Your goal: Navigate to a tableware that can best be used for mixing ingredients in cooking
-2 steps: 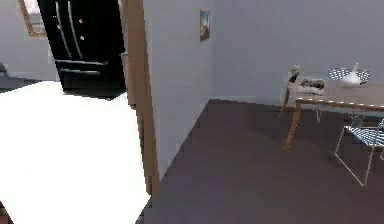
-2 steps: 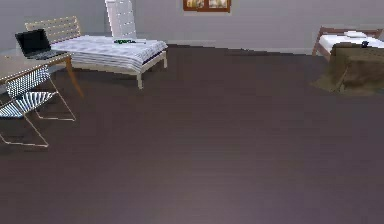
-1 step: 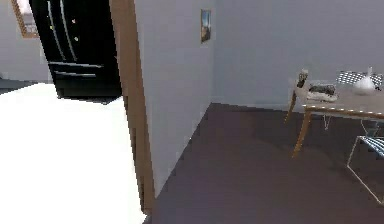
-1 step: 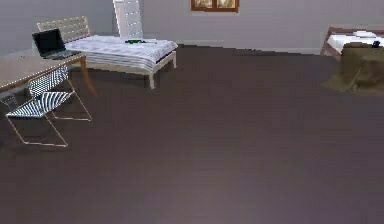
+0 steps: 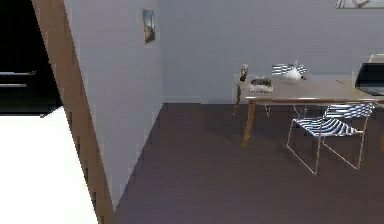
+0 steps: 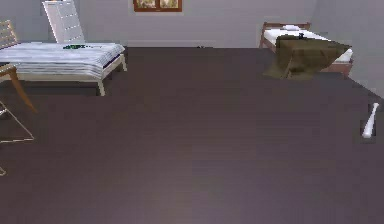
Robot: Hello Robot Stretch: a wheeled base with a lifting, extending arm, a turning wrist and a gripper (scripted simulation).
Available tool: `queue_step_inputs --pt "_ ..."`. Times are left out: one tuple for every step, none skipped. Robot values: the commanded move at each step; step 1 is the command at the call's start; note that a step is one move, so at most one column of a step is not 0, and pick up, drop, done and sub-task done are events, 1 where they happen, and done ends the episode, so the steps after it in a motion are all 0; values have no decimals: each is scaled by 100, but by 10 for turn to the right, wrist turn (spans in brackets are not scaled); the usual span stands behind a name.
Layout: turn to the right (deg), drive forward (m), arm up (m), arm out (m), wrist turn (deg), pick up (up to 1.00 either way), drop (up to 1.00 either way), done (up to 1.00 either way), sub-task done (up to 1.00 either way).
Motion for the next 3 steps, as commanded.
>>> queue_step_inputs --pt "0 25 0 0 0 0 0 0 0" --pt "-450 0 0 0 0 0 0 0 0" --pt "-30 0 0 0 0 0 0 0 0"
